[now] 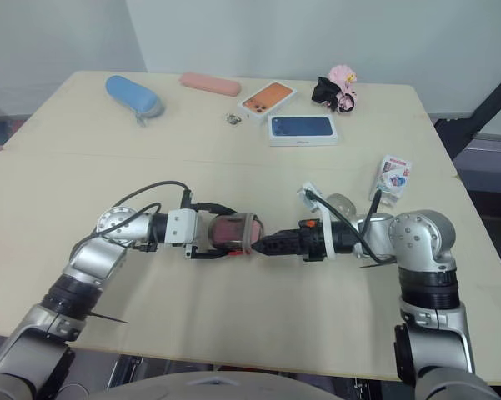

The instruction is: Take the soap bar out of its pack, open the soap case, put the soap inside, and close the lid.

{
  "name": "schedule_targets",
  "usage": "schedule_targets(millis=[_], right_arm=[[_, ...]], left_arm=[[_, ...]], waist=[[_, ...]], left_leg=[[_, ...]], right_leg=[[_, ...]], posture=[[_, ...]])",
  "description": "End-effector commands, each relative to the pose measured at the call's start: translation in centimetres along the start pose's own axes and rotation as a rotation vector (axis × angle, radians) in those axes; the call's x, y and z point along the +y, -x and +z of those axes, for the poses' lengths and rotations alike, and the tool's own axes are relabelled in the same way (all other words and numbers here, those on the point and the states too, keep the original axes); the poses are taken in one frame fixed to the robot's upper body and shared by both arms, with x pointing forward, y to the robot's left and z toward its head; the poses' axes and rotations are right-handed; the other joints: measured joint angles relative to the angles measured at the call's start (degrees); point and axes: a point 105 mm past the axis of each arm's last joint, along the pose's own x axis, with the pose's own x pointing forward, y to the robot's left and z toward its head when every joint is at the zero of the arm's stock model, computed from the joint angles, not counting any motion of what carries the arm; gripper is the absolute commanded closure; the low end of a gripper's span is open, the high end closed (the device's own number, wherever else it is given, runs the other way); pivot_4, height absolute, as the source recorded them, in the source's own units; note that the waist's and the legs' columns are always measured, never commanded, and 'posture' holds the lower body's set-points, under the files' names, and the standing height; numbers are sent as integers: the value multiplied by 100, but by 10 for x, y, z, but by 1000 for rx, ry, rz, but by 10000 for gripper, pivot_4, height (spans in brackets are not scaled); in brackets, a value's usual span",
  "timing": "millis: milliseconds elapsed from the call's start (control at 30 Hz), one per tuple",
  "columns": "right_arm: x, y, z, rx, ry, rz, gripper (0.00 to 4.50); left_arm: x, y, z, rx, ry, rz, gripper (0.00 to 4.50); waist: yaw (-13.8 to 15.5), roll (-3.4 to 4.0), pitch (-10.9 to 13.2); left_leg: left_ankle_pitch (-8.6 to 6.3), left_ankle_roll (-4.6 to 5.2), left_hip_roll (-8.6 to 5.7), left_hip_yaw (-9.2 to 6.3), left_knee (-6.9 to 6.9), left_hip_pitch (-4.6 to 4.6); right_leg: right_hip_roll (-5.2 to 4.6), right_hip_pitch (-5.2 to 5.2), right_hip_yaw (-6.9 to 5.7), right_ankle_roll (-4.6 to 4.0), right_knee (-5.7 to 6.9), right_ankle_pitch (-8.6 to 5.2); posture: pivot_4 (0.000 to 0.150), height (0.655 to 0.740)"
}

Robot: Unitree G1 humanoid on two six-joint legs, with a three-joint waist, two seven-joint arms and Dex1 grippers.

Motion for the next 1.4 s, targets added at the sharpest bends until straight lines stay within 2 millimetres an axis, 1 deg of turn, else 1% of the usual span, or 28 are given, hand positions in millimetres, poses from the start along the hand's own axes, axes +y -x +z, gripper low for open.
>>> schedule_targets(millis=[33, 200, 267, 333, 500, 833, 1167, 1300, 1333, 1367, 1400], right_arm=[[4, -2, 6, -25, -13, 10, 322], [-6, -8, 8, -47, -70, -36, 322], [-6, -10, 10, -56, -89, -33, 322], [-6, -13, 12, -66, -104, -29, 322], [-5, -16, 17, -81, -132, -19, 322], [-3, -16, 9, -75, -165, -15, 322], [0, -18, 8, -87, -198, -20, 322], [-3, -20, 6, -88, -218, -37, 322], [-3, -21, 6, -90, -223, -41, 4451], [-4, -21, 7, -93, -230, -46, 5712], [-5, -21, 6, -93, -233, -52, 8643]], left_arm=[[10, -3, 19, -39, -69, 33, 10121], [7, -8, 21, -44, -74, 36, 10121], [8, -9, 22, -45, -83, 44, 10121], [5, -11, 21, -34, -129, 30, 10121], [3, -15, 21, -37, -146, 36, 10121], [11, -16, 22, -41, -127, 99, 10121], [12, -16, 24, -47, -126, 99, 10121], [12, -16, 24, -47, -128, 100, 10121], [12, -16, 24, -47, -127, 100, 10121], [13, -16, 24, -47, -127, 100, 10121], [13, -16, 24, -47, -127, 100, 10121]], waist=[[-2, 0, 0], [-18, 1, 0], [-12, 1, 0], [-13, 1, 0], [-11, 2, 1], [-10, 2, 1], [-16, 2, 1], [-12, 2, 1], [-15, 2, 1], [-16, 2, 1], [-16, 2, 1]], left_leg=[[0, 0, 0, 0, 0, -1], [0, -1, 0, 0, -4, 2], [0, -1, -1, 0, -3, 1], [0, -1, -1, 0, -3, 0], [0, -1, -1, 0, -4, -1], [-1, -3, -2, 0, -4, -2], [-2, -5, -2, 0, -5, -1], [-3, -6, -2, 0, -5, -2], [-3, -6, -2, 0, -5, -3], [-3, -6, -3, 0, -5, -3], [-3, -6, -2, 0, -5, -3]], right_leg=[[0, 0, 0, 0, -1, 0], [-2, -1, -1, 0, -5, 0], [-1, 0, -3, 0, -5, 0], [-2, 0, -3, 0, -5, 0], [-2, -1, -9, 1, -4, 0], [-1, -1, -10, 1, -5, 0], [-1, -1, -9, 2, -15, 0], [0, -1, -10, 3, -15, 0], [1, 0, -10, 3, -16, 1], [1, -1, -10, 3, -15, 1], [1, -1, -10, 3, -16, 1]], posture=[[1500, 7400], [1500, 7400], [1500, 7400], [1500, 7400], [1500, 7400], [1500, 7400], [1500, 7400], [1500, 7400], [1500, 7400], [1500, 7400], [1500, 7400]])
